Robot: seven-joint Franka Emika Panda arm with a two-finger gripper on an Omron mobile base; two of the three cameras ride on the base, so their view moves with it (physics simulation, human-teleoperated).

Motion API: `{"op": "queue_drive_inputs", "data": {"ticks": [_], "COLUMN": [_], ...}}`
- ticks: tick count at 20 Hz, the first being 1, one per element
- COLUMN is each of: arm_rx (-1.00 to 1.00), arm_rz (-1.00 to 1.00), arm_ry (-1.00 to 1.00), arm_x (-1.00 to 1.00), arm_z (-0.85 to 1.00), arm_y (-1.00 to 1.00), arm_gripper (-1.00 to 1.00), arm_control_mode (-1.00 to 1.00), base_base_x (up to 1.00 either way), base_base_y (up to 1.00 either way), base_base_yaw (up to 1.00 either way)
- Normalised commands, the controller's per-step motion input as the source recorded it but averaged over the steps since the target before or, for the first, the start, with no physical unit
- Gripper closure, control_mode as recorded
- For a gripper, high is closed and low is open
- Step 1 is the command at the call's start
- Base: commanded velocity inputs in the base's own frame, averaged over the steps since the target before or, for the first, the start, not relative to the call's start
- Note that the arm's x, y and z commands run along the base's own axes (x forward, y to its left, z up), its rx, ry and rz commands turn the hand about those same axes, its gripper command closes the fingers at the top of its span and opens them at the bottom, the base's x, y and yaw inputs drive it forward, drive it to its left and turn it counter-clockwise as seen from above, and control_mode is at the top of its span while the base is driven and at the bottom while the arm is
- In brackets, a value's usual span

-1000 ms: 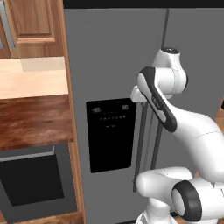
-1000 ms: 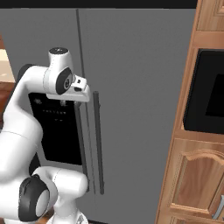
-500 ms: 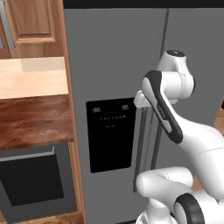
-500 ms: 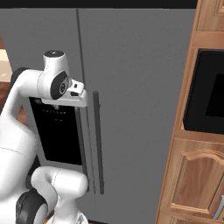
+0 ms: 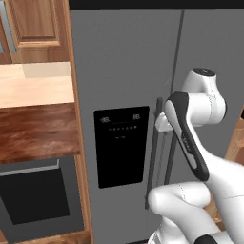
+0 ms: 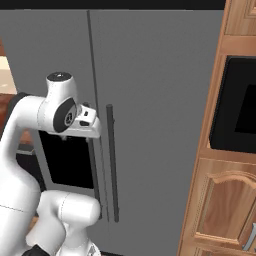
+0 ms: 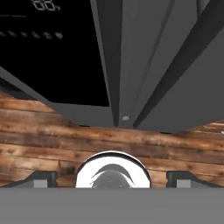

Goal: Open the freezer door, pick up the ice cube tray from the freezer, and place it on the dining counter.

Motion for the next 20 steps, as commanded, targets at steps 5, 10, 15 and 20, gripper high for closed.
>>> {"op": "queue_drive_inputs", "data": {"ticks": [5, 10, 15, 20], "arm_rx": [-0.04, 0.00, 0.01, 0.00], "arm_rz": [-0.07, -0.11, -0.09, -0.03], "arm_ry": [0.00, 0.00, 0.00, 0.00], "arm_x": [-0.40, -0.30, -0.24, -0.27], "arm_z": [-0.09, 0.00, 0.00, 0.00], "arm_y": [-0.01, 0.00, -0.01, -0.02], "arm_gripper": [-1.00, -1.00, -1.00, -1.00], "arm_control_mode": [-1.00, -1.00, -1.00, -1.00], "base_base_x": [0.00, 0.00, 0.00, 0.00], "base_base_y": [0.00, 0.00, 0.00, 0.00], "base_base_yaw": [0.00, 0.00, 0.00, 0.00]}}
